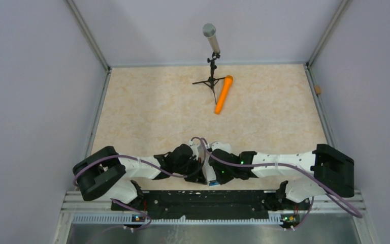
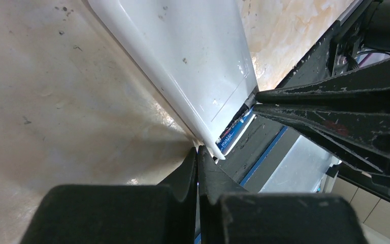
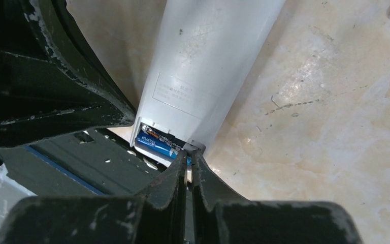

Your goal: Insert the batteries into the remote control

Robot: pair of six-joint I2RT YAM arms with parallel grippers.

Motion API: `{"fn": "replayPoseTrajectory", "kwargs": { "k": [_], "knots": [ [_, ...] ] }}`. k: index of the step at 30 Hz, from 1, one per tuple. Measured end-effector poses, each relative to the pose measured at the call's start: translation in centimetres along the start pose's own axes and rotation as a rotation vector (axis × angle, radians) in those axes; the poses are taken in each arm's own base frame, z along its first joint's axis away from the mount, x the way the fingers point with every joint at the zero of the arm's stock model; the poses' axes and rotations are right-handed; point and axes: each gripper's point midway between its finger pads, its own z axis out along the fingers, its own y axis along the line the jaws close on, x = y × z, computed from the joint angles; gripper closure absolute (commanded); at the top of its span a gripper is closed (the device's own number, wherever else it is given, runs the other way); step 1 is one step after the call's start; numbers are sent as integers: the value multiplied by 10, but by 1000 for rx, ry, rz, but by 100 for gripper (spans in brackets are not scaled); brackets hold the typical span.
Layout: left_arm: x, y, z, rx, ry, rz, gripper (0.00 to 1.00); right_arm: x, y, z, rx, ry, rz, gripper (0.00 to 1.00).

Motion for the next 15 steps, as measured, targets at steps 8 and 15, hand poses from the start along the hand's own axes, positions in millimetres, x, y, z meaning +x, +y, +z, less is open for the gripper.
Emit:
{"fn": "replayPoseTrajectory", "kwargs": {
  "k": [8,15],
  "knots": [
    [0,0,0,1,2,-4,100,3,-1,4,106,54,-53,98],
    [0,0,0,0,2,-9,100,3,-1,5,150,59,-66,98]
  ]
}}
